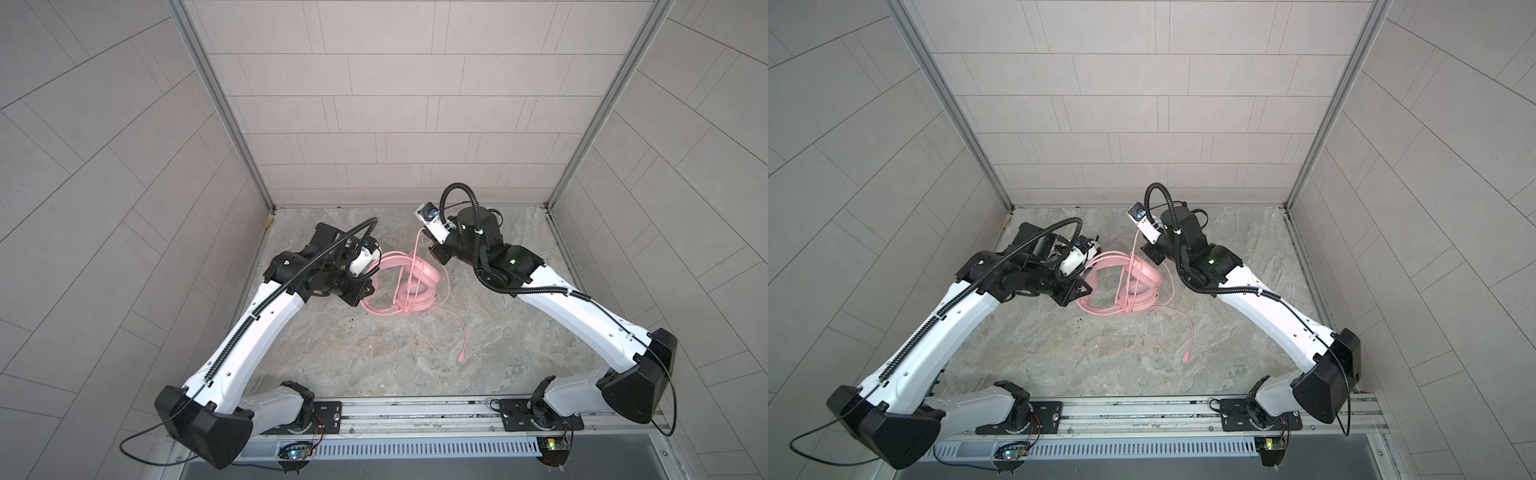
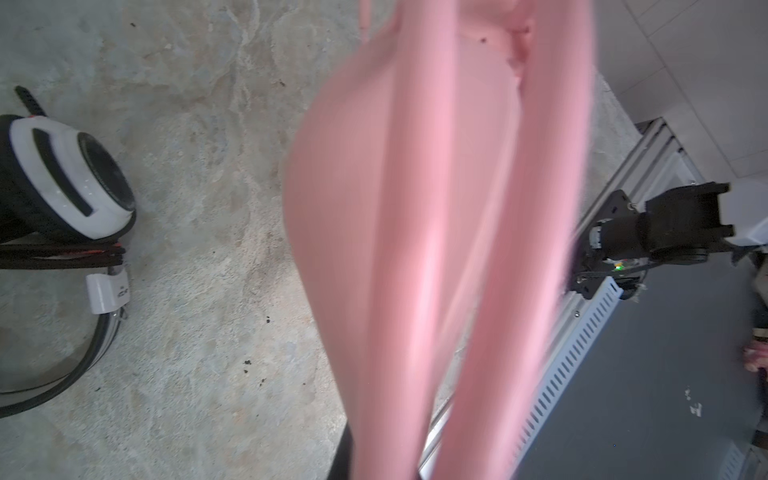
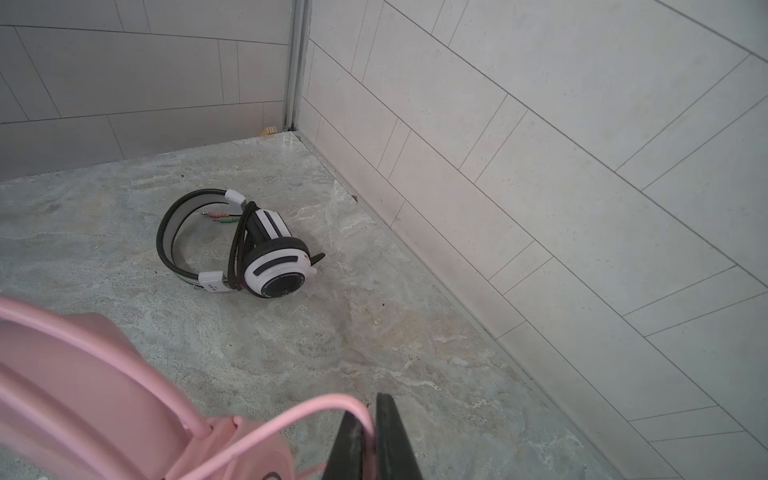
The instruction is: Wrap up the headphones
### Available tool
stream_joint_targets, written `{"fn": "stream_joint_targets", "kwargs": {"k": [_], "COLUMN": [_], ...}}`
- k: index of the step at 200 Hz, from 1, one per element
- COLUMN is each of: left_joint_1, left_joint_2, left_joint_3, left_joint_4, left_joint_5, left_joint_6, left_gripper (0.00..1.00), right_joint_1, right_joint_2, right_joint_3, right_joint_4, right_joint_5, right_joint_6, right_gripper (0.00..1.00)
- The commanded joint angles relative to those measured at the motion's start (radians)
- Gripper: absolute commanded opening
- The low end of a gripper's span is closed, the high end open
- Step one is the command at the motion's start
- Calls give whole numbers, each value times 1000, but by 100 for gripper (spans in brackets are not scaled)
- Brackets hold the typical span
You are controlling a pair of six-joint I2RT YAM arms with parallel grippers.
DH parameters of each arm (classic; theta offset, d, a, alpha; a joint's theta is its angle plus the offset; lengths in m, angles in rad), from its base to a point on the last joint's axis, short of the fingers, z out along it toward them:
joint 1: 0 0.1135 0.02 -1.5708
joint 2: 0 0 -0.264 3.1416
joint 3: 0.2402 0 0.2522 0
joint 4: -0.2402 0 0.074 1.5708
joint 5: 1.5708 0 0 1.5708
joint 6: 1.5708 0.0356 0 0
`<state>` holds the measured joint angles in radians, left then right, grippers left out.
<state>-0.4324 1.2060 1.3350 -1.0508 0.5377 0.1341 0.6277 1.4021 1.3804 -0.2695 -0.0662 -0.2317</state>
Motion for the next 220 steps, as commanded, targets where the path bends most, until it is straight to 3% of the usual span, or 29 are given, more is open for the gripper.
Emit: {"fn": "stream_joint_targets", "kwargs": {"k": [1, 46, 80, 106, 147, 175, 202, 220], "left_joint_1": [-6, 2, 13, 35, 93, 111, 136, 148], "left_joint_2": [-43, -61, -50, -58, -55, -50, -45, -46], "left_joint_3": [38, 39, 48, 46, -6, -13, -18, -27], "left_joint_4": [-84, -84, -83, -54, 26, 18, 24, 46], "left_joint_5": [162, 239, 368, 384, 559, 507, 485, 500], "left_joint_6": [64, 65, 65, 35, -41, -33, -32, -48], "left_gripper": [0, 0, 0, 0, 0, 0, 0, 0], "right_joint_1": [-63, -123, -160, -179, -208, -262, -306, -342], "right_joint_2": [-33, -41, -41, -41, -111, -178, -238, -264], "right_joint_3": [-32, -107, -145, -180, -334, -431, -526, -588], "right_joint_4": [140, 220, 272, 279, 288, 255, 157, 116], "right_joint_5": [-69, -166, -256, -297, -267, -184, -39, -21], "right_joint_6": [67, 146, 196, 233, 300, 378, 428, 470], "right_gripper": [13, 17, 18, 18, 18, 19, 27, 36]}}
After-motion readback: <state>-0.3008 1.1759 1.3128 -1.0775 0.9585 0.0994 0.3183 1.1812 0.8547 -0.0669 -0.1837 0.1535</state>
